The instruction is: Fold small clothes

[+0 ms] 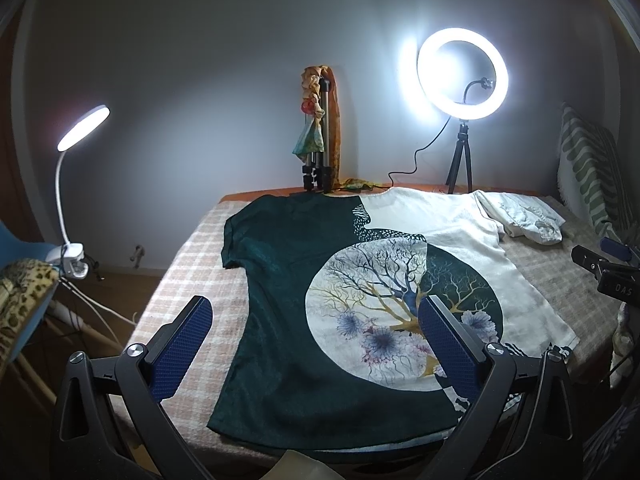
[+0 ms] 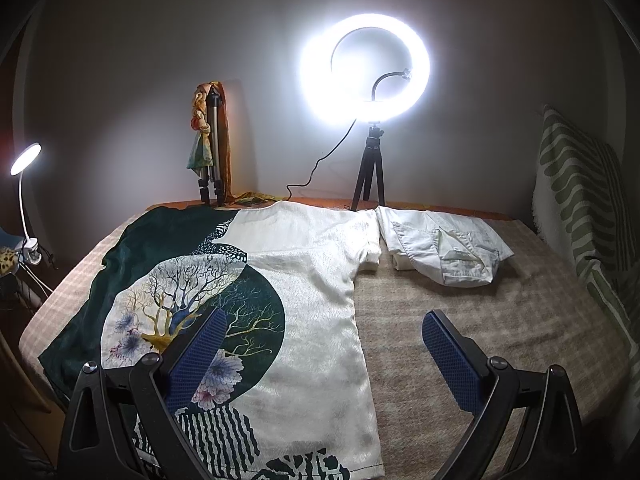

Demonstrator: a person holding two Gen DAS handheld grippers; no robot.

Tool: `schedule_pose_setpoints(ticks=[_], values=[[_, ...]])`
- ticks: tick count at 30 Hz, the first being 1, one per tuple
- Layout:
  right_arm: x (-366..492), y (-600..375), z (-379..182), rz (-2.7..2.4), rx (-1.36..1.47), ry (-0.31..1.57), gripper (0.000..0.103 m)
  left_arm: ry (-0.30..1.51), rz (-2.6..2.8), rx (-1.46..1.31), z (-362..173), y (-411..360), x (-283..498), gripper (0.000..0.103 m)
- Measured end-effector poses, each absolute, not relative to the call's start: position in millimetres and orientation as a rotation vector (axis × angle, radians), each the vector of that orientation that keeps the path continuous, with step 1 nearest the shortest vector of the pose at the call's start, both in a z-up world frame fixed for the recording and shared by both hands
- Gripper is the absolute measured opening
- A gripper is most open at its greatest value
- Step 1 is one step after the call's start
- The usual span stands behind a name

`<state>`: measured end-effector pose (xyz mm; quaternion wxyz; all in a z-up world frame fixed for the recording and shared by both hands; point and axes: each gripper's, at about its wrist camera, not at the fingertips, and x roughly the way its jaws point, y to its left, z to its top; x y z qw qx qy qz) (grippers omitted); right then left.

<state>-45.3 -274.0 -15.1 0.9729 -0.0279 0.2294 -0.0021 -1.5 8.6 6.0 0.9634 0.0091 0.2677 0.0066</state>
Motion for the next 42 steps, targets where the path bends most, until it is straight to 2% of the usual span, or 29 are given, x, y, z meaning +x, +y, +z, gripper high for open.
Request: schedule_pose_setpoints(ticks=[42], values=[[-45.3, -271.7, -19.5, -0.002, -0.056, 0.467, 0.100, 0.540, 0.015, 0.021, 4.6, 8.1, -3.4, 0.102]])
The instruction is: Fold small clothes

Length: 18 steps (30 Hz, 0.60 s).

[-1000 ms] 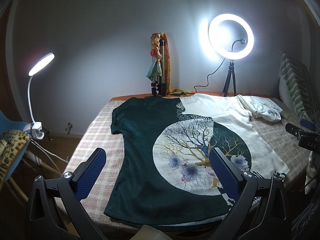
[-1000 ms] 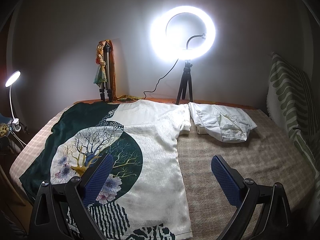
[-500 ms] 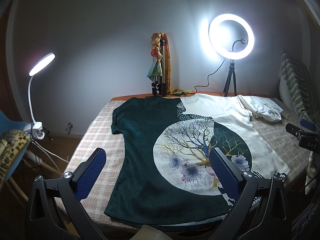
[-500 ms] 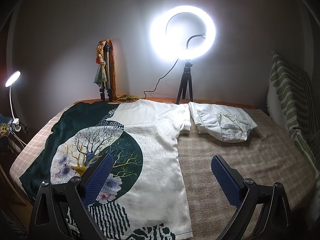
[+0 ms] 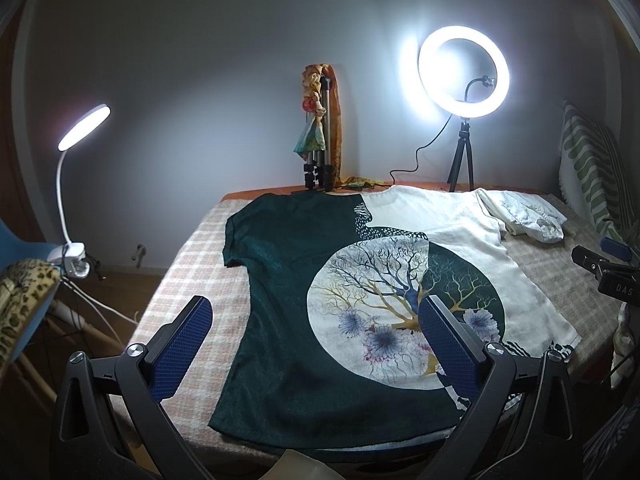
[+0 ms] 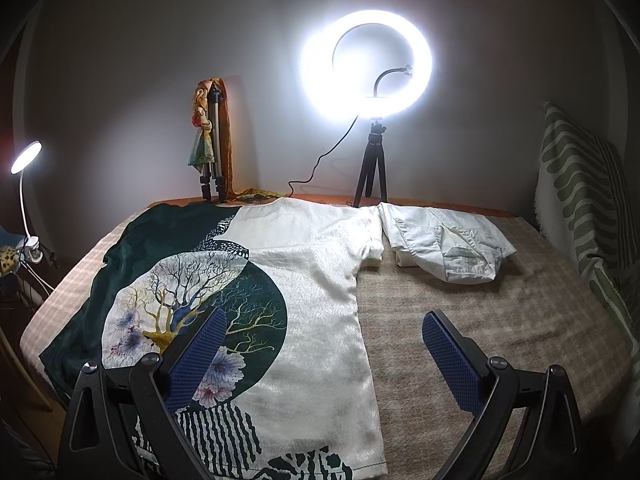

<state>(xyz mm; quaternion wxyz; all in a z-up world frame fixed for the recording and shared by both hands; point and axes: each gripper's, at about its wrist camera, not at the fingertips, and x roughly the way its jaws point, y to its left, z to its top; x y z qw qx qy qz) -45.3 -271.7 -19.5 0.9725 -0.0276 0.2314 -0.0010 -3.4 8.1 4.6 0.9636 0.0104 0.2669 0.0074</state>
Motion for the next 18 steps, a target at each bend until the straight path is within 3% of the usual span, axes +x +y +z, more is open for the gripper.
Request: schedule_pose_setpoints(ticks=[18], values=[[-42.8, -266.6, -19.6, 0.008, -0.048, 0.469, 0.100, 0.553, 0.018, 0.014, 2.2, 17.0, -4.8, 0.102]])
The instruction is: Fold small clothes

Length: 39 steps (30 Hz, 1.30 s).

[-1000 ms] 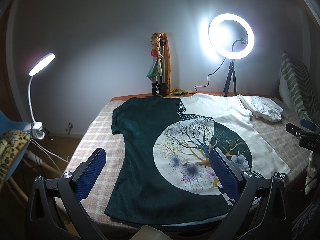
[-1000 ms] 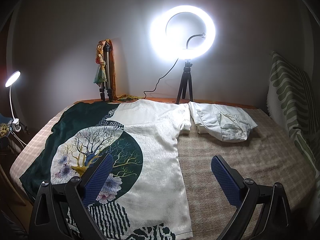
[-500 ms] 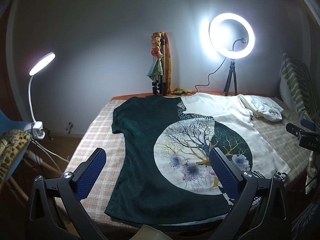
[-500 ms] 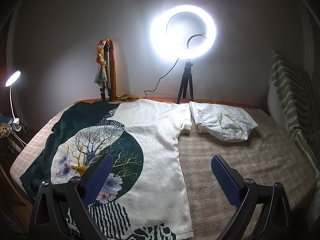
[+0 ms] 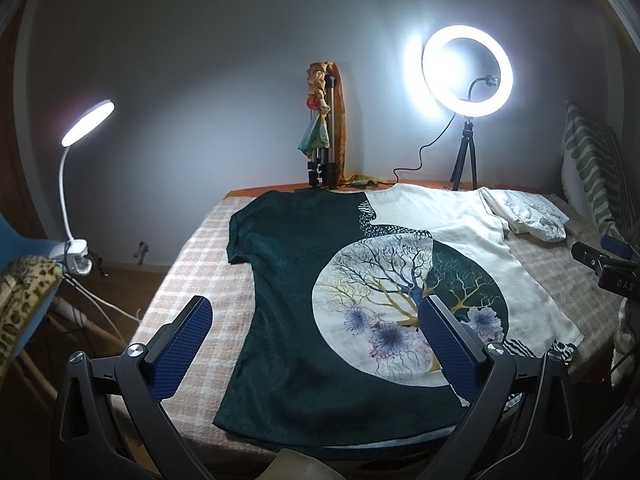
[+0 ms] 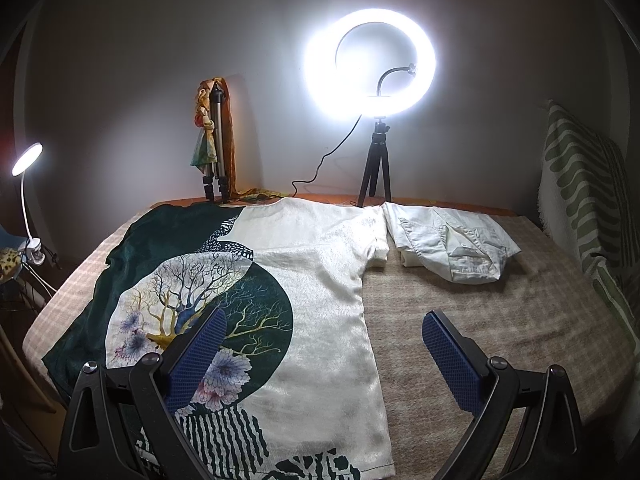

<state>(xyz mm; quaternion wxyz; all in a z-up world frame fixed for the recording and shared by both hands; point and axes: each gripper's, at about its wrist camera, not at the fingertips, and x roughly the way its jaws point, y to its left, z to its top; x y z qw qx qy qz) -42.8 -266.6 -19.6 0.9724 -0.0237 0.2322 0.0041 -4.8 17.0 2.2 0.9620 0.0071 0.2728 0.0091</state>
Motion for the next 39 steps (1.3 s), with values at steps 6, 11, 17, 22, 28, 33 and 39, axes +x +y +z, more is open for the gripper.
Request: schedule_pose_setpoints(ticks=[6, 11, 17, 22, 28, 33, 39], values=[[-36.3, -246.2, -17.8, 0.040, -0.088, 0.445, 0.100, 0.584, -0.006, 0.016, -3.9, 31.9, -1.3, 0.102], [-26.5, -219.6, -18.9, 0.102, -0.143, 0.445, 0.099, 0.590, -0.040, -0.013, -13.5, 65.0, -5.7, 0.100], [-2.3, -197.8, -10.2, 0.209, -0.086, 0.499, 0.099, 0.703, -0.009, -0.182, -39.9, 116.3, 3.1, 0.080], [35.1, -165.2, 10.0, 0.306, -0.039, 0.567, 0.096, 0.833, -0.037, -0.288, -73.1, 128.2, 9.5, 0.055], [74.5, -107.8, 33.5, 0.410, -0.085, 0.610, 0.094, 0.948, -0.064, -0.340, -101.0, 130.7, 15.8, 0.053], [107.6, -44.9, 41.6, 0.500, -0.128, 0.640, 0.091, 0.984, -0.042, -0.384, -110.1, 137.0, 20.5, 0.048], [144.6, 46.1, 32.1, 0.589, -0.184, 0.713, 0.086, 1.039, -0.072, -0.507, -125.6, 149.8, 26.8, 0.042]])
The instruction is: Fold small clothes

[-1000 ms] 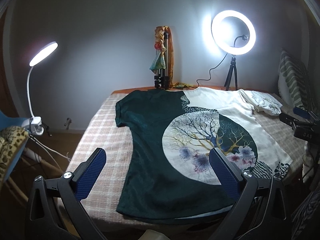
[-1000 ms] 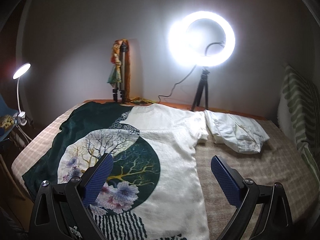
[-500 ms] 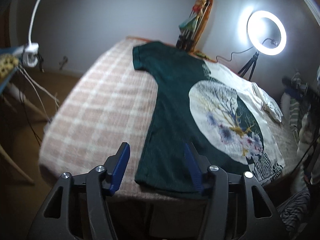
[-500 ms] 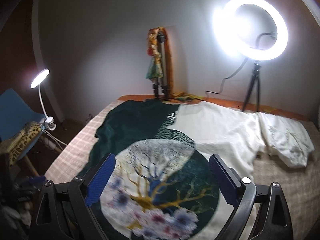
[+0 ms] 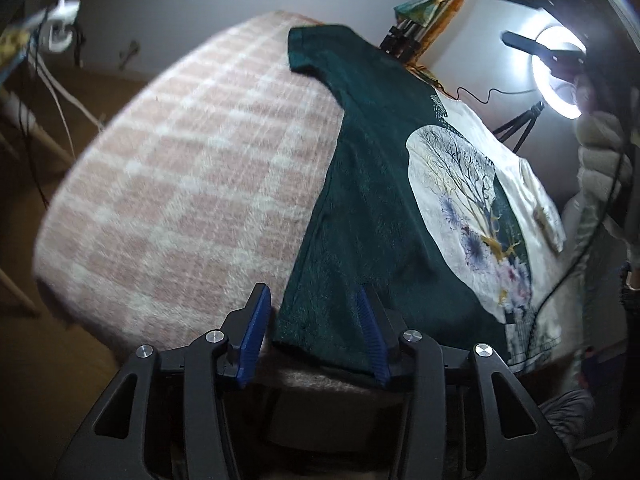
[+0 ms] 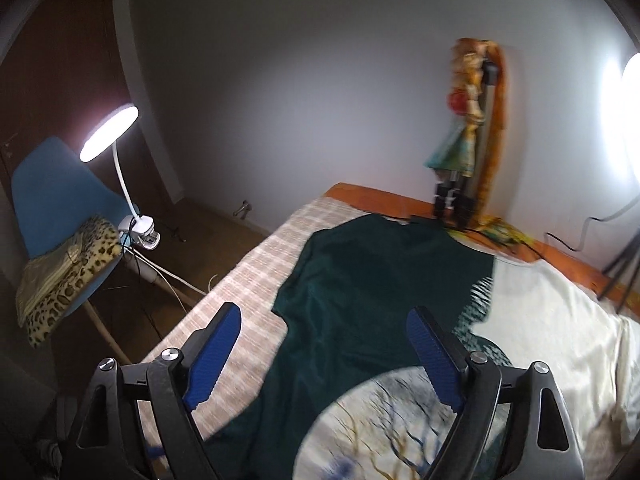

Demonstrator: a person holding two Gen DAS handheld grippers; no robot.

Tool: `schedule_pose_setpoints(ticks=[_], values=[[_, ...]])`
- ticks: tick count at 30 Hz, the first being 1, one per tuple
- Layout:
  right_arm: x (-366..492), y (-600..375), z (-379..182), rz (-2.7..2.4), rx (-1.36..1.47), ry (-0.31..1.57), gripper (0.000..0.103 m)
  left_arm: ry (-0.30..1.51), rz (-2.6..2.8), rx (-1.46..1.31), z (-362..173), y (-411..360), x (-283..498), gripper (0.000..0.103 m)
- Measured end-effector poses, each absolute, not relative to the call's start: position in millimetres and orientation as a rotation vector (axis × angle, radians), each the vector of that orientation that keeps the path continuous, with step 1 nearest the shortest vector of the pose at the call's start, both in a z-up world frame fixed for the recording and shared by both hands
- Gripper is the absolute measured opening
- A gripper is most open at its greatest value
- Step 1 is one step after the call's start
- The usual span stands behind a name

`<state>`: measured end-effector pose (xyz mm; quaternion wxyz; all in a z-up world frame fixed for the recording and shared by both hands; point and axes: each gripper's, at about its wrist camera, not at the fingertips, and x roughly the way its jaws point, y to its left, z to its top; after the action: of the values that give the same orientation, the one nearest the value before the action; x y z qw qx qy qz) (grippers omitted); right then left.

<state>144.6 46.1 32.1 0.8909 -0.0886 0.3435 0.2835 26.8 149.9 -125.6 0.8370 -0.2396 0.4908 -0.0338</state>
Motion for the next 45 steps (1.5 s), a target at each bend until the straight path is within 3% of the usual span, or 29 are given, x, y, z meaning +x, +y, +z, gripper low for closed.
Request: schedule_pose_setpoints(ticks=[10, 21, 27, 29, 31, 33, 34, 37, 45], values=[[215.5, 153.0, -13.7, 0.590, -0.265, 0.851, 0.080, 1.056, -0.160, -0.602, -134.4, 158.0, 34.5, 0.010], [292.5, 217.7, -85.3, 0.502, -0.350, 1.003, 0.070, 1.044, -0.218, -0.701, -137.7, 172.7, 30.0, 0.004], [322.3, 230.4, -102.8, 0.444, -0.371, 1.009, 0.069, 1.041, -0.229, -0.671, -135.6, 169.2, 32.9, 0.003], [329.2, 231.7, -108.4, 0.434, -0.379, 1.026, 0.063, 1.035, -0.234, -0.674, -134.7, 169.4, 33.8, 0.002], [334.2, 233.2, -116.0, 0.430, -0.396, 1.052, 0.037, 1.030, -0.237, -0.668, -132.8, 168.4, 34.5, 0.002], [335.8, 233.4, -121.2, 0.433, -0.412, 1.059, 0.030, 1.021, -0.241, -0.655, -130.5, 167.8, 34.0, 0.002], [335.0, 233.9, -120.6, 0.443, -0.422, 1.048, 0.019, 1.014, -0.245, -0.648, -129.0, 167.1, 33.1, 0.002], [337.8, 232.6, -119.1, 0.459, -0.421, 1.045, 0.001, 1.004, -0.261, -0.656, -127.5, 168.3, 30.5, 0.001], [341.5, 192.2, -79.2, 0.541, -0.257, 0.984, 0.000, 0.984, -0.299, -0.653, -120.9, 161.2, 27.5, 0.001]])
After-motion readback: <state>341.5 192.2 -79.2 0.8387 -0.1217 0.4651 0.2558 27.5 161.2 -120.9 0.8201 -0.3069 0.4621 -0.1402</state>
